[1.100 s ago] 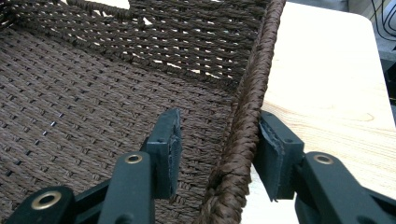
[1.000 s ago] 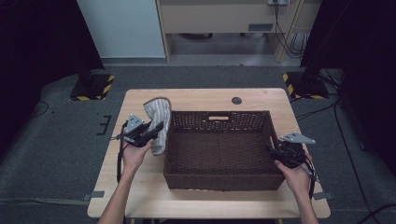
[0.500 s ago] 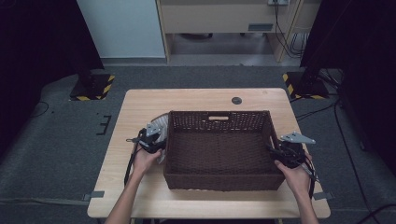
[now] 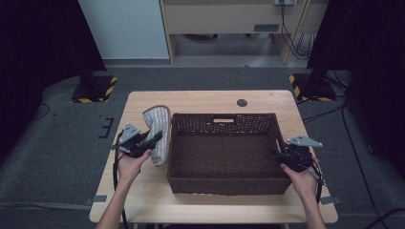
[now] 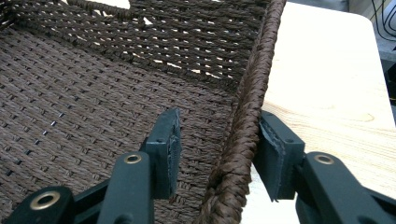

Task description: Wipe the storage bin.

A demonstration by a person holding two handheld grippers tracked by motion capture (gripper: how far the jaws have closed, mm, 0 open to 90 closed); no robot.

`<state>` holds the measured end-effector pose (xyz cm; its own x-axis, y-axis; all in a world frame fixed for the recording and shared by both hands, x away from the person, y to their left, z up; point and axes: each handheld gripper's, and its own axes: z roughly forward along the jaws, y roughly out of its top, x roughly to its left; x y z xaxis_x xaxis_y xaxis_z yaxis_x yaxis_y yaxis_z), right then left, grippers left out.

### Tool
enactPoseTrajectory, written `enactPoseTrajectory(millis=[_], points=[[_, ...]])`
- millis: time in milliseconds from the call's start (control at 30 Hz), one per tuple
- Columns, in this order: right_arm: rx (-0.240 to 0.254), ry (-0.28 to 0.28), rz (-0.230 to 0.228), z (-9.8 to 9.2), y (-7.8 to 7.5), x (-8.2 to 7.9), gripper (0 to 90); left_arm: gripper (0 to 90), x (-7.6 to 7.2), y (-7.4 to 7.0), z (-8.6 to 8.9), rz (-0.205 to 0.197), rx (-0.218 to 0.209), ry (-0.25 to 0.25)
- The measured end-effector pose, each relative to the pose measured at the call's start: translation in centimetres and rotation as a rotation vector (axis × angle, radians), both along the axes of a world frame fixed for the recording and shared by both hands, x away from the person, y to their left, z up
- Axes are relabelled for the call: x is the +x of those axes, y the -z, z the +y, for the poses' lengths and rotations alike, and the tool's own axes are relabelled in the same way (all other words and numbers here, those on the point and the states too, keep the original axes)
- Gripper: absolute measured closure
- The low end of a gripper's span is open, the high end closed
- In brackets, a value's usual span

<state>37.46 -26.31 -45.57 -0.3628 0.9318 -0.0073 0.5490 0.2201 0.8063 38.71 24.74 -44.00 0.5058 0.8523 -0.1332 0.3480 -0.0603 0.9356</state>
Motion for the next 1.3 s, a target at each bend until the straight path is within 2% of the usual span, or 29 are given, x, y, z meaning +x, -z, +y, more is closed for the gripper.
enactPoseTrajectory(millis=[133, 167, 200, 267, 300, 333, 400, 433, 467, 500, 533, 567, 600, 633, 667, 733, 767, 867, 967, 1000, 1033, 1067, 1100, 1133, 1200, 1267, 1300], points=[[-0.004, -0.004, 0.004, 0.0, 0.0, -0.1, 54.3, 63.0, -0.6, 0.4, -1.0, 0.017, 0.02, 0.026], [-0.003, -0.004, 0.004, 0.0, 0.0, -0.1, 54.2, 63.1, -0.7, 1.3, -1.5, 0.029, 0.038, 0.031], [-0.003, -0.004, 0.004, 0.0, 0.0, -0.1, 54.2, 63.0, -0.7, 1.3, -1.5, 0.029, 0.038, 0.031], [-0.002, -0.004, 0.003, 0.0, 0.0, 0.0, 54.3, 63.1, -0.6, 2.0, -1.3, 0.043, -0.021, 0.016], [-0.001, -0.004, 0.004, 0.0, 0.0, 0.0, 54.3, 63.1, -0.6, 2.2, -1.1, 0.056, -0.022, 0.017], [-0.003, -0.005, 0.004, 0.0, 0.0, 0.0, 54.3, 63.1, -0.5, 2.8, -1.1, 0.08, 0.019, 0.016], [-0.004, -0.005, 0.004, 0.0, 0.0, 0.0, 54.3, 63.1, -0.6, 3.4, -1.2, 0.09, 0.026, 0.012], [-0.002, -0.004, 0.005, 0.0, 0.0, -0.1, 54.3, 63.1, -0.2, 4.3, -1.5, 0.145, 0.093, 0.025], [-0.002, -0.004, 0.005, 0.0, 0.0, -0.1, 54.3, 63.1, -0.2, 4.3, -1.5, 0.145, 0.093, 0.025], [-0.003, -0.005, 0.004, 0.0, 0.0, -0.1, 54.3, 63.1, 0.0, 5.3, -1.9, 0.151, 0.124, 0.022], [-0.004, -0.004, 0.002, 0.0, 0.0, -0.1, 54.3, 63.2, 0.1, 5.6, -1.9, 0.162, 0.118, 0.016], [-0.004, -0.004, 0.002, 0.0, 0.0, -0.1, 54.3, 63.2, 0.2, 5.9, -1.8, 0.185, 0.14, 0.021], [-0.004, -0.004, 0.002, 0.0, 0.0, -0.1, 54.3, 63.1, 0.2, 5.9, -1.8, 0.185, 0.14, 0.021], [0.0, -0.005, 0.007, 0.0, 0.0, -0.1, 54.3, 63.1, 0.4, 6.8, -1.9, 0.223, 0.19, 0.027], [-0.002, -0.006, 0.006, 0.0, 0.0, -0.1, 54.3, 63.0, 0.4, 6.8, -1.9, 0.223, 0.19, 0.027], [-0.003, -0.005, 0.004, 0.0, 0.0, -0.1, 54.3, 62.9, 0.6, 7.8, -2.3, 0.264, 0.243, 0.027], [-0.003, -0.005, 0.003, 0.0, 0.0, -0.1, 54.3, 62.8, 0.7, 8.0, -2.1, 0.276, 0.228, 0.025], [-0.002, -0.004, 0.004, 0.0, 0.0, -0.1, 54.3, 62.8, 0.6, 7.7, -1.8, 0.268, 0.217, 0.019], [0.0, -0.003, 0.004, 0.0, 0.1, -0.1, 54.3, 62.9, -0.2, 5.6, -0.4, 0.202, 0.143, -0.008], [0.0, -0.003, 0.004, 0.0, 0.1, -0.1, 54.3, 62.9, -0.2, 5.6, -0.4, 0.202, 0.143, -0.008], [0.0, -0.003, 0.004, 0.0, 0.1, -0.1, 54.3, 62.9, -0.8, 3.9, 0.2, 0.158, 0.084, -0.015], [0.0, -0.003, 0.004, 0.0, 0.1, -0.1, 54.3, 62.9, -0.8, 3.9, 0.2, 0.158, 0.084, -0.015], [0.0, -0.002, 0.004, 0.0, 0.1, -0.1, 54.3, 62.9, -1.5, 2.2, 0.5, 0.104, 0.044, -0.007], [0.0, -0.002, 0.004, 0.0, 0.1, -0.1, 54.3, 62.9, -1.5, 2.2, 0.5, 0.104, 0.044, -0.007], [0.0, -0.005, 0.005, 0.0, 0.0, -0.1, 53.9, 62.8, -2.8, 0.5, 0.7, 0.06, 0.017, 0.008], [0.001, -0.006, 0.004, 0.0, 0.0, -0.1, 53.8, 62.8, -3.2, 0.2, 0.6, 0.065, 0.005, 0.019], [0.007, -0.004, 0.002, 0.0, -0.1, -0.2, 53.2, 62.8, -4.1, 0.1, 0.2, 0.076, 0.017, 0.038]])
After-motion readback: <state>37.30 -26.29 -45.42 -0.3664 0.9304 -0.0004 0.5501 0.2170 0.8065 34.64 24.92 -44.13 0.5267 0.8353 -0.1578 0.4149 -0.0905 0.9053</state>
